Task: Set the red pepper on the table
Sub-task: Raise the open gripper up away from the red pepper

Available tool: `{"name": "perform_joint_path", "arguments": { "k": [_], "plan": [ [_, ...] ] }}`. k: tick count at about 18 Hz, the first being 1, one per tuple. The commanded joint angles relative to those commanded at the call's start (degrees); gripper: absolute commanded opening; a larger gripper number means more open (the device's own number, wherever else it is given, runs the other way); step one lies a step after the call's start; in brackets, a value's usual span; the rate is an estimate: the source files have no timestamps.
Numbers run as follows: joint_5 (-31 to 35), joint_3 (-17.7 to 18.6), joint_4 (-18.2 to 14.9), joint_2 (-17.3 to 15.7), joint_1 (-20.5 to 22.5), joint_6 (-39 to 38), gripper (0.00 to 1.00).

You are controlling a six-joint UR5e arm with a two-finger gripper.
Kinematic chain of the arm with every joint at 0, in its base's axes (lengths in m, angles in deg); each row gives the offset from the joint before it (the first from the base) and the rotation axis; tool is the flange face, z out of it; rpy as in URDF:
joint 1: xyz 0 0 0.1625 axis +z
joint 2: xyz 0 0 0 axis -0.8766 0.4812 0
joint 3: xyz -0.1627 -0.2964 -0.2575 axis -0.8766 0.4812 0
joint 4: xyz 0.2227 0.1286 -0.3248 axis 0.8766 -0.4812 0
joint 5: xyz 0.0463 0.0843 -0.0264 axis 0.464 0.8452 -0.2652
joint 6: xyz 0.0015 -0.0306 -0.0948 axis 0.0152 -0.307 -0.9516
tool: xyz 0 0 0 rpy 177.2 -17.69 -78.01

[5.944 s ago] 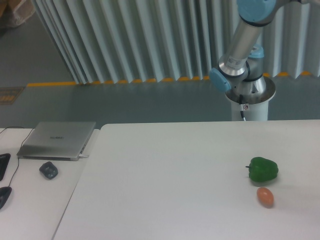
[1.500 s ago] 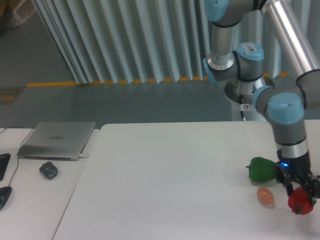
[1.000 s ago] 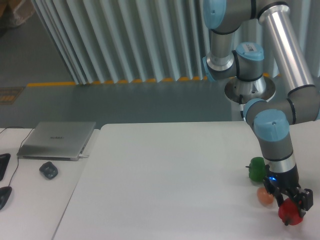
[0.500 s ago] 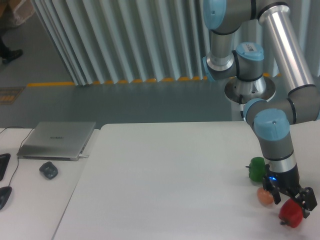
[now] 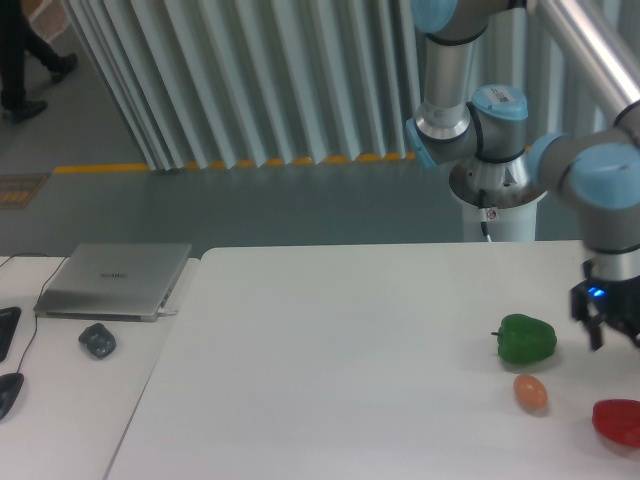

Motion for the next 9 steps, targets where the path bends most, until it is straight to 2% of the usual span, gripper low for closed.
{"name": "perform_joint_path", "arguments": {
  "k": [4,5,7,9],
  "plan": [
    [-0.4,-3.9,-7.6,0.6,0.3,7.1,1.00],
    [-0.3,-5.4,-10.8,1.1,0.4,11.7,1.00],
    [0.2,-5.4,-12.2,1.2,0.9,16.1,1.00],
    [-0.4,-4.8,-12.4,1.2,0.9,16.8,1.00]
  ]
}}
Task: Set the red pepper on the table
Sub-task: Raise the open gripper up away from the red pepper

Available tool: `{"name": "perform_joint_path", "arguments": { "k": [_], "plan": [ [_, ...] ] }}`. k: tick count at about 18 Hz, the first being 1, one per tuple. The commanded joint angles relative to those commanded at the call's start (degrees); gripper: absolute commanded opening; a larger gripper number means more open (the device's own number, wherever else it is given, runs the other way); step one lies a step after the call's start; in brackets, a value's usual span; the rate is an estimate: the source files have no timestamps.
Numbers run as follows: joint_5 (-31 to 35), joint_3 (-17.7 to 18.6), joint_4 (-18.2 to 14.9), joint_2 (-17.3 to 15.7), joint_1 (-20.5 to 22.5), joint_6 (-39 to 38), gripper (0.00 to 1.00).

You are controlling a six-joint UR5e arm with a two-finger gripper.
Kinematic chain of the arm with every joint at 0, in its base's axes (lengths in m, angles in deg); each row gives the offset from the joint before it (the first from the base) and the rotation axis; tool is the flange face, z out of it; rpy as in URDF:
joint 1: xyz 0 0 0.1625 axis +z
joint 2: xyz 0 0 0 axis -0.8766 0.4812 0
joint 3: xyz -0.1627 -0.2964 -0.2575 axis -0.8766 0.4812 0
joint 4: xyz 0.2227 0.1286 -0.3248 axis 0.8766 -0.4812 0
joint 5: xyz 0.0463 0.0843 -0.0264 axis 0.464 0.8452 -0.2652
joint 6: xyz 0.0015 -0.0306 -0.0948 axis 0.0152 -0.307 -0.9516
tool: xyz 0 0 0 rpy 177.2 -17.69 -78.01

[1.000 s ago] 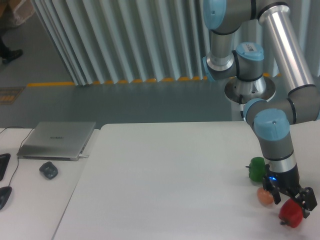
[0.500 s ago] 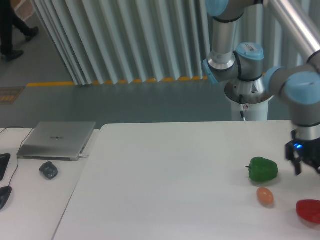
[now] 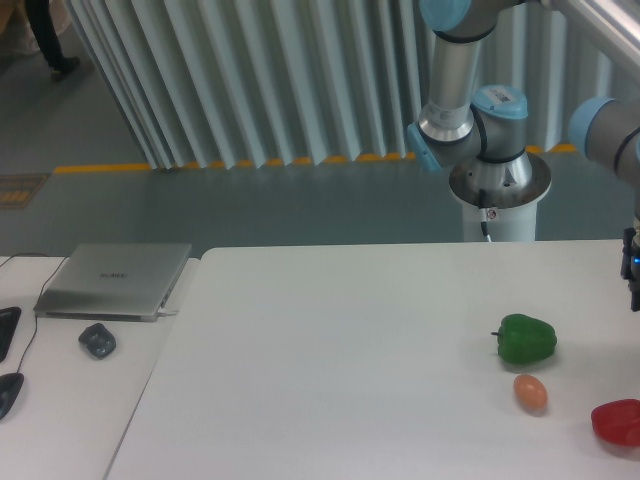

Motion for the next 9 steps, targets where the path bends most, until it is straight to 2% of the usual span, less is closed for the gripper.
{"name": "perform_joint_path", "arguments": {
  "k": [9],
  "plan": [
    [-1.2,0.9,0.5,-0.2,-0.1,-0.3,1.00]
  ]
}}
